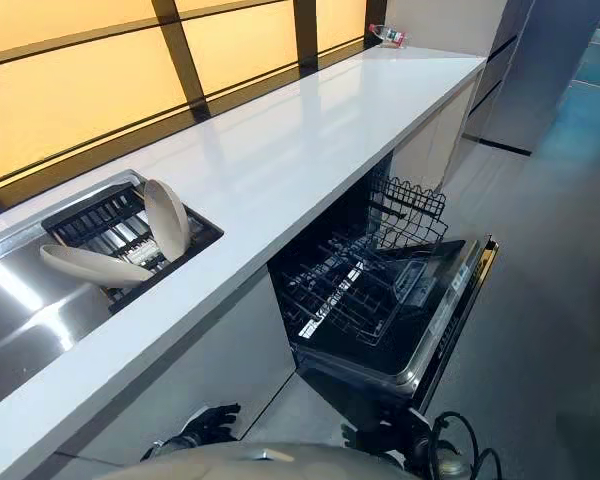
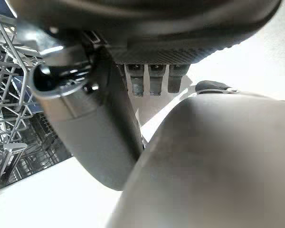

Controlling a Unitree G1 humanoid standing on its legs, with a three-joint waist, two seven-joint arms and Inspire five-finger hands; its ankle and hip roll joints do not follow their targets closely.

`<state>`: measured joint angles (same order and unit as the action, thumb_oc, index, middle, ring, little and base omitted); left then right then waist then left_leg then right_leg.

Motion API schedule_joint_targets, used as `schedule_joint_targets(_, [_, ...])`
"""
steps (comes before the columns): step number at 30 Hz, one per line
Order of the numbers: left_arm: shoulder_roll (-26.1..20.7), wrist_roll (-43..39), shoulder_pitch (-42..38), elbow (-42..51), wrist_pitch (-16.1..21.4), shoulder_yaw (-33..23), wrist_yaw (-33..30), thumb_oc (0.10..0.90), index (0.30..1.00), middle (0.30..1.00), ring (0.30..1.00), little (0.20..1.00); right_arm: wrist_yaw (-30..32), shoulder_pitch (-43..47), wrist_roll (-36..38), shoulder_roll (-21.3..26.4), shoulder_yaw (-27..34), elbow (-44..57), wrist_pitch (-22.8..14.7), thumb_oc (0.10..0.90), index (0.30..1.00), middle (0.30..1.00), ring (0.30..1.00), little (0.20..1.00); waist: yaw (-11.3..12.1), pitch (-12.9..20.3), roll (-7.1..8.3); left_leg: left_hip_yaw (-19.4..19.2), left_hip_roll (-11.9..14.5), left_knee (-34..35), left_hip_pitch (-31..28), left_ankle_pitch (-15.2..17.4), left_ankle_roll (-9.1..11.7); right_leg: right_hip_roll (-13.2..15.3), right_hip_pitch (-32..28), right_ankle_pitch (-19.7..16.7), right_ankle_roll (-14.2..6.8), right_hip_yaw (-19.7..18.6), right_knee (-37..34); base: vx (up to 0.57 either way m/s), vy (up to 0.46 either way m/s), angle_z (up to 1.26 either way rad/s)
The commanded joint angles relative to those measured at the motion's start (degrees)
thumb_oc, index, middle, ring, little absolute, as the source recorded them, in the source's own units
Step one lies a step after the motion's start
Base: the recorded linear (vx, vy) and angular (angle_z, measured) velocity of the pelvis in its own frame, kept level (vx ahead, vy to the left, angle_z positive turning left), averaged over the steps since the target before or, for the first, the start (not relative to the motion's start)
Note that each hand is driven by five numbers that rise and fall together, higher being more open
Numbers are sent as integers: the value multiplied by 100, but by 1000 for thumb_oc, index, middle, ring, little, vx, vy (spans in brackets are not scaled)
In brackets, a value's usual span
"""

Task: Pick up plates and place into dishwasher.

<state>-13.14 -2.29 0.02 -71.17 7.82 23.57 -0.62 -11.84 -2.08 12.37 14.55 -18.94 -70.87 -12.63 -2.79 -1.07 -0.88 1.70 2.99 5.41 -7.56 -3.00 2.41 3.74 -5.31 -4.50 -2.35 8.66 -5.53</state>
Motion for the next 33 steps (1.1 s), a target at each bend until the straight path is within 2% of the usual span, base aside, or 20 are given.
schedule_joint_targets(1, [299,25,-453,-46,306,224,39,800,900,900,900,900,-86,621,49,-393,-134,-25,-167,800,900,900,900,900,122,-477,111,-237,-544,-41,-112,403,-313,-254,-281,330,-115,-116,141,-153,76,-56])
schedule_joint_targets(16, [325,-20,-466,-123,43,198,258,800,900,900,900,900,-77,621,59,-416,-132,-25,-146,800,900,900,900,900,110,-474,120,-261,-547,-41,-120,406,-322,-252,-283,319,-117,-127,136,0,0,0])
schedule_joint_targets(25, [329,-234,-506,-80,194,191,528,800,900,900,900,900,-78,618,10,-412,-123,-39,-122,800,900,900,900,900,100,-450,104,-244,-547,-41,-130,414,-313,-249,-294,329,-121,-115,137,0,0,0])
schedule_joint_targets(26, [309,-377,-545,5,372,219,742,800,900,900,900,900,-53,628,-16,-410,-139,-2,-69,800,900,900,900,900,88,-449,90,-236,-551,-41,-132,409,-310,-251,-293,331,-120,-125,146,0,0,0])
schedule_joint_targets(29, [291,-568,-606,182,549,250,1039,800,900,900,900,900,-46,628,-31,-379,-154,60,-18,800,900,900,900,900,75,-453,73,-240,-556,-41,-127,406,-301,-247,-293,330,-130,-129,144,0,0,0])
schedule_joint_targets(30, [236,-764,-676,437,644,340,1368,800,900,900,900,900,-33,633,-46,-331,-183,132,39,800,900,900,900,900,66,-474,44,-244,-554,-41,-116,402,-296,-240,-279,325,-141,-127,145,0,0,0])
schedule_joint_targets(32, [82,-882,-789,1141,639,515,1746,800,900,900,900,900,-70,650,-55,-221,-201,270,148,800,900,900,900,900,56,-508,-5,-262,-553,-41,-103,393,-297,-233,-264,310,-150,-123,144,0,0,0])
schedule_joint_targets(33, [15,-938,-821,1466,497,576,1802,800,900,900,900,900,-77,653,-53,-190,-208,316,184,800,900,900,900,900,54,-512,-20,-263,-552,-41,-99,392,-296,-231,-260,308,-151,-122,144,0,0,0])
